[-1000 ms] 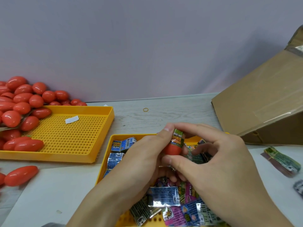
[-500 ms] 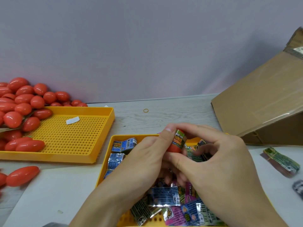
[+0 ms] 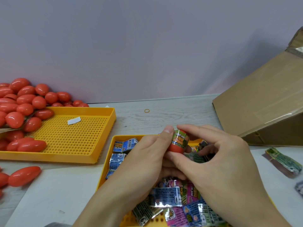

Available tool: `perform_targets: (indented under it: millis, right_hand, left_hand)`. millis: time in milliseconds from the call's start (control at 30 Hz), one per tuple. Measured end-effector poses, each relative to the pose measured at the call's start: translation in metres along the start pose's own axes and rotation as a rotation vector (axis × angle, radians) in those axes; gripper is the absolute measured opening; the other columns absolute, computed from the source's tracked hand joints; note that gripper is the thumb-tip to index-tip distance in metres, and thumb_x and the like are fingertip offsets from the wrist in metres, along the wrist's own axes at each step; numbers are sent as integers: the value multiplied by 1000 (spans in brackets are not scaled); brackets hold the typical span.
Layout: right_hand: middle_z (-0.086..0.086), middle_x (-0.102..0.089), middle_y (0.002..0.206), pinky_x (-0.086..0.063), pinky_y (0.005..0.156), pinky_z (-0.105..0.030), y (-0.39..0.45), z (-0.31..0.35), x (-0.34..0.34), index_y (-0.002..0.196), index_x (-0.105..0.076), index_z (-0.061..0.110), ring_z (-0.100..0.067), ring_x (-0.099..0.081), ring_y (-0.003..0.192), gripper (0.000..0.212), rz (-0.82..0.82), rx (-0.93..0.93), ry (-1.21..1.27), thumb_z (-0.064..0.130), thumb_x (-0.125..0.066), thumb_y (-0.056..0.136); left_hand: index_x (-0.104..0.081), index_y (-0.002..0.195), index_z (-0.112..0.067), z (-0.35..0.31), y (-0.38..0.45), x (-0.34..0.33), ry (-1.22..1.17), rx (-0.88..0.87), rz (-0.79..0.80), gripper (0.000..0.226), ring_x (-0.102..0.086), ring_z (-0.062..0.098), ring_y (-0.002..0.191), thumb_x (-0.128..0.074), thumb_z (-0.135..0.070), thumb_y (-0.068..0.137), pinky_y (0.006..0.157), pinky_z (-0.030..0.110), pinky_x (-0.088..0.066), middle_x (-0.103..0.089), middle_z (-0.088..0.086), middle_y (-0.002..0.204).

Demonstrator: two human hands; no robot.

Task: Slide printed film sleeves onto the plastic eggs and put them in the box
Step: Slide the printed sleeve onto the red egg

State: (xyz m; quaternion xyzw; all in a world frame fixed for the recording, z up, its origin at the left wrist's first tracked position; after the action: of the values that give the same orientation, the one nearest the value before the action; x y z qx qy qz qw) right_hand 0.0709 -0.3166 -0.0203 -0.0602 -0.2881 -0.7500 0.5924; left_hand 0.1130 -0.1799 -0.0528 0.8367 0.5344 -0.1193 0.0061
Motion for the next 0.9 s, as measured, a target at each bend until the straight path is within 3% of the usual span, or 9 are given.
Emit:
perform_targets:
  millis: [200, 433, 533, 633, 800, 900]
  right_hand:
    - [24, -69, 86, -38, 66, 1, -1, -2, 0, 102, -77, 37, 11, -57, 82, 45, -40, 21, -34, 33, -90, 59]
    - [22, -70, 87, -40, 67, -2, -1, -3, 0, 104, -77, 35, 8, -60, 85, 45, -68, 38, -23, 42, -87, 61]
    - [25, -69, 88, -40, 68, -2, -1, -3, 0, 105, -76, 37, 11, -58, 86, 43, -76, 42, -48, 45, -79, 63]
    - [29, -67, 94, -38, 73, 1, -1, -3, 0, 111, -74, 37, 16, -53, 88, 48, -75, 52, -87, 43, -72, 64]
    - [30, -65, 100, -44, 79, -9, -2, 0, 1, 116, -70, 39, 9, -55, 91, 52, -75, 89, -54, 42, -86, 67]
    - [30, -62, 107, -46, 74, -13, -1, 3, 2, 113, -69, 43, 6, -57, 90, 52, -79, 107, -32, 49, -80, 62]
  left_hand:
    - [-69, 97, -5, -5, -3, -6, -46, 16, 20, 53, -68, 11, 61, -50, -55, 91, 53, 19, -51, -72, 4, 74]
    - [-71, 93, -8, -8, -4, -7, -128, 30, 46, 50, -67, 13, 60, -52, -54, 93, 52, 19, -52, -71, 5, 74]
    - [-70, 91, -15, -11, -2, -7, -54, -24, 44, 49, -66, 8, 61, -65, -62, 77, 54, 16, -50, -71, 0, 74]
    - [-70, 92, -17, -11, 1, -5, 12, -61, 14, 55, -66, 6, 64, -66, -63, 63, 56, 15, -49, -71, -3, 77]
    - [-67, 107, -2, -7, 3, 3, -70, -52, 0, 63, -66, 11, 71, -64, -57, 78, 61, 18, -52, -69, 7, 88]
    - [-63, 111, 2, -6, 2, 3, -170, -33, 68, 51, -70, 12, 73, -60, -45, 93, 61, 19, -54, -72, 7, 86]
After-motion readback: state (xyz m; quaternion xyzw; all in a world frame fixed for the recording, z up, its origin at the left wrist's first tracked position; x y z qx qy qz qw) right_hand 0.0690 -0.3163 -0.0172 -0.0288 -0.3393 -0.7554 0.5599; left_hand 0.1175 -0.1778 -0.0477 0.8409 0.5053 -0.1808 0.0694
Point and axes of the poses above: each hand's wrist, its own y-axis towards the middle knuckle, its own x-axis out of the back of the hand, z = x × y, the point moved 2 cm from there along y, towards the middle knuckle
